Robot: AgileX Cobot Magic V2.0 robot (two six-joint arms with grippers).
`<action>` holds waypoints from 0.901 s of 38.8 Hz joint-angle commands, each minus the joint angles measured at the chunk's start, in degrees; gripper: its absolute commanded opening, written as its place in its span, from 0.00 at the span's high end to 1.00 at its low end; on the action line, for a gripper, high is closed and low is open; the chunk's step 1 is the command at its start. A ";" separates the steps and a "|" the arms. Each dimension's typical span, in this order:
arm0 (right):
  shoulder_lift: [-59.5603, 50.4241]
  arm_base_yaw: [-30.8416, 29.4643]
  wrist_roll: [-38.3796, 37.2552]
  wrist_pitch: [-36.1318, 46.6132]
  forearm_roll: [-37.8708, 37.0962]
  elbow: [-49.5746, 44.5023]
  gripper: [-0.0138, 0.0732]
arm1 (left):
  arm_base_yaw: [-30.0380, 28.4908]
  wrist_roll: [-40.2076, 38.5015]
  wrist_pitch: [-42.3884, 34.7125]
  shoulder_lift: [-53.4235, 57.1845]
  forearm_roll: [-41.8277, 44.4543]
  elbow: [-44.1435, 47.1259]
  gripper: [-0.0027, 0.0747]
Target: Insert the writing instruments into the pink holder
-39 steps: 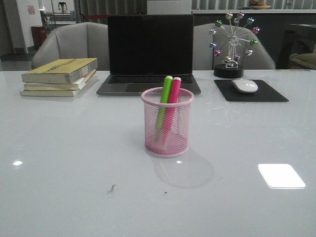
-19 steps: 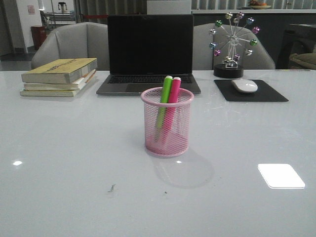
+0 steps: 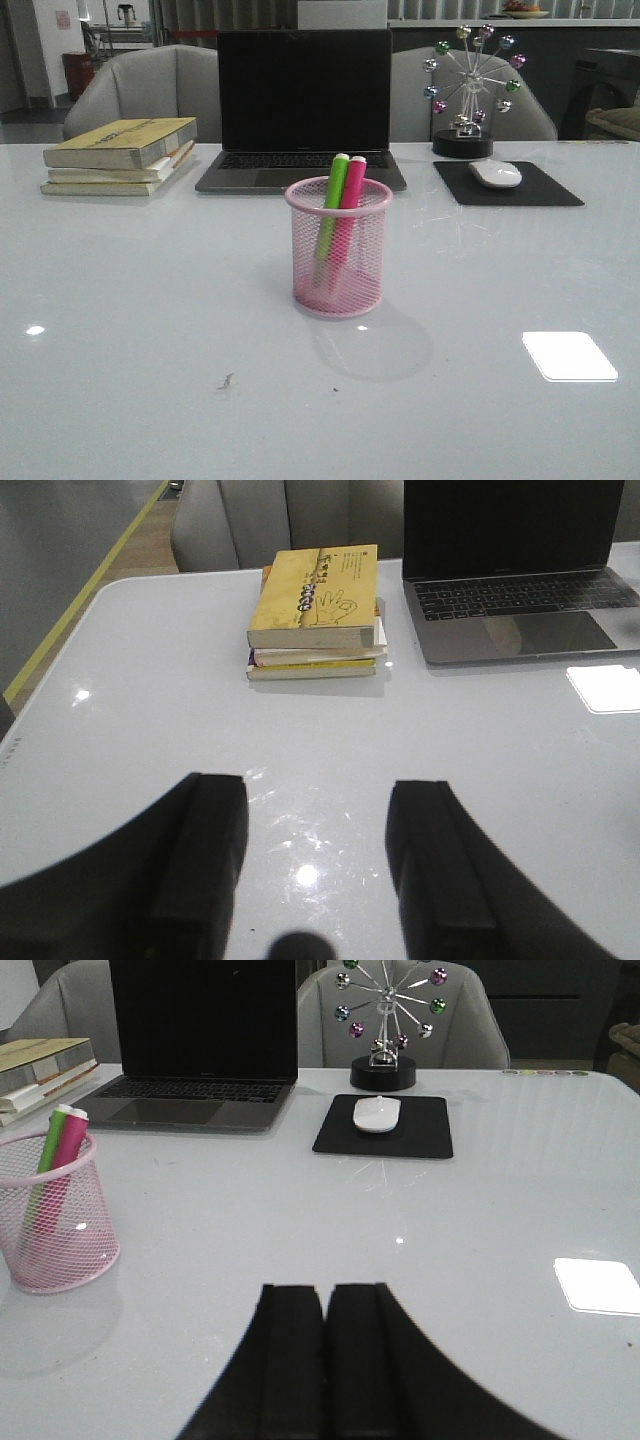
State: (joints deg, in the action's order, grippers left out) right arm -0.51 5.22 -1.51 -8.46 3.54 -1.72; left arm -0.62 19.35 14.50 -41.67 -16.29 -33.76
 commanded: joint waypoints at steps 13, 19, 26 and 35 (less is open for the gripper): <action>-1.13 0.08 0.12 4.51 -0.61 -0.08 0.78 | 0.04 -1.45 -5.16 4.95 2.43 -1.46 0.80; -1.13 0.08 0.12 4.51 -0.61 -0.08 0.78 | 0.04 -15.02 -5.50 8.74 12.73 0.00 0.85; -1.13 0.08 0.12 4.51 -0.61 -0.08 0.78 | 0.04 -18.92 -9.71 13.79 13.75 3.90 0.85; -1.13 0.08 0.12 4.51 -0.61 -0.08 0.78 | 0.04 -18.92 -18.33 24.66 13.75 13.77 0.85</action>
State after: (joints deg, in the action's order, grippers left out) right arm -0.51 5.22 -1.51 -8.59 3.54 -1.72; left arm -0.62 1.04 4.46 -19.78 -2.57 -21.15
